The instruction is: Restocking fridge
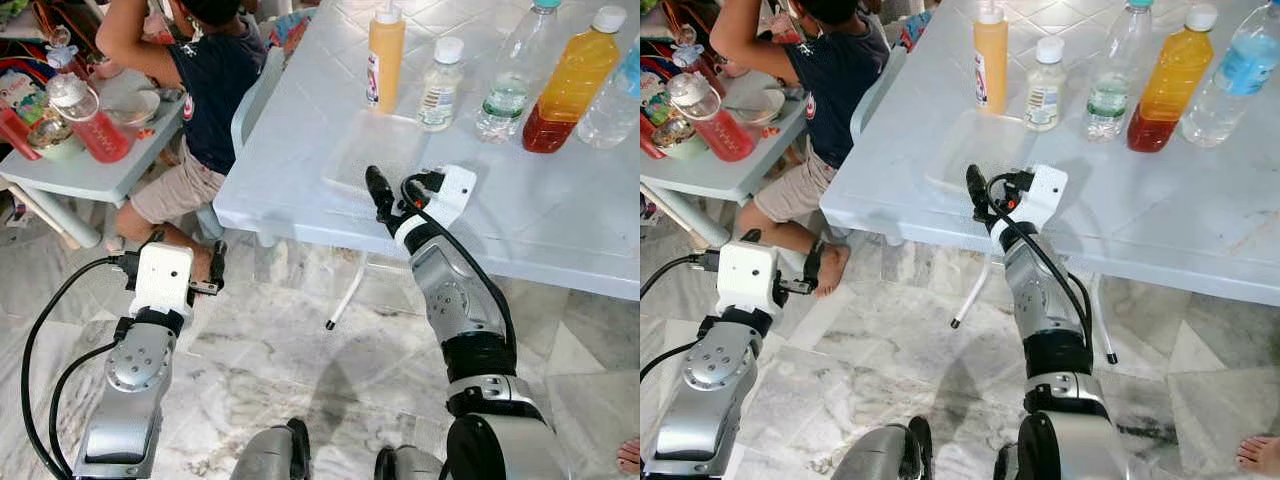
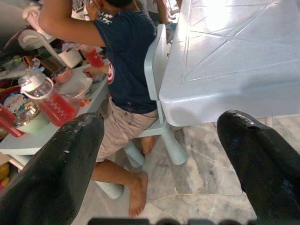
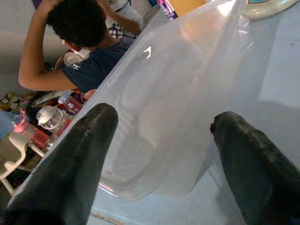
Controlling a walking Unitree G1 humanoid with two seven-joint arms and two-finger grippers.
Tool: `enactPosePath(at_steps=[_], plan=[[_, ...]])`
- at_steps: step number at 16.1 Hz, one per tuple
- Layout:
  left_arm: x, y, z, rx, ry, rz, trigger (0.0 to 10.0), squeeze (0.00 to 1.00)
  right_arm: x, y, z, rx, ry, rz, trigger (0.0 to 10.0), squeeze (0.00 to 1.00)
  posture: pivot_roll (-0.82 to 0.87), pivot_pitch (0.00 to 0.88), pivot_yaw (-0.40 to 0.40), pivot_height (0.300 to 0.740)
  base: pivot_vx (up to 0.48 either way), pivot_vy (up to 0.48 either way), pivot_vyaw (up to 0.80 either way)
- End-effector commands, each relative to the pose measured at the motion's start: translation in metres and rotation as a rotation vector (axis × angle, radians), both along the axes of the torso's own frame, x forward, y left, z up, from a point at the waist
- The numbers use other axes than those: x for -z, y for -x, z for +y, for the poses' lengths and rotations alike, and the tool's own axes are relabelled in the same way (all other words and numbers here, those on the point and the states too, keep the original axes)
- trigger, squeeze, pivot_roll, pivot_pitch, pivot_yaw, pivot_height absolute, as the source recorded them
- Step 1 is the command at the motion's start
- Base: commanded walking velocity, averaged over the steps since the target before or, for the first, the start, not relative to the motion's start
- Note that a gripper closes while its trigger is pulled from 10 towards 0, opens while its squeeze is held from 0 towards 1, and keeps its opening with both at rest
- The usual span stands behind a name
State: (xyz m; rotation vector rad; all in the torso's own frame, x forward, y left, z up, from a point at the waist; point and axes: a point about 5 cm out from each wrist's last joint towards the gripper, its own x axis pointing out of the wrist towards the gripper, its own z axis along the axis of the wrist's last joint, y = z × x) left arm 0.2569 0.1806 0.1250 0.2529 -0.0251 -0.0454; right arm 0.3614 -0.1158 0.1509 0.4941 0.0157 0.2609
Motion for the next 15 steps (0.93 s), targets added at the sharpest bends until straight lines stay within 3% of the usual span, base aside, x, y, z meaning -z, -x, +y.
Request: enactPosePath(at_steps=[1, 6, 15], plan=[[0.002, 0.003, 0.004, -0.005, -0.014, 0.017, 10.0, 0.00, 0.000, -0.002, 0.006, -0.021, -0.020, 0.036, 0.0, 0.00, 0.14, 0.183, 0.122, 0.740, 0.000, 0.000, 0.00], [0.002, 0.002, 0.001, -0.001, -0.010, 0.014, 10.0, 0.00, 0.004, -0.005, 0.005, -0.026, -0.025, 0.088, 0.0, 0.00, 0.14, 0.180, 0.119, 0.740, 0.000, 0.000, 0.00], [0.001, -0.001, -0.001, -0.001, -0.007, 0.006, 10.0, 0.00, 0.015, -0.006, -0.008, 0.057, -0.134, 0.204, 0.0, 0.00, 0.13, 0.171, 0.114, 0.740, 0.000, 0.000, 0.00]])
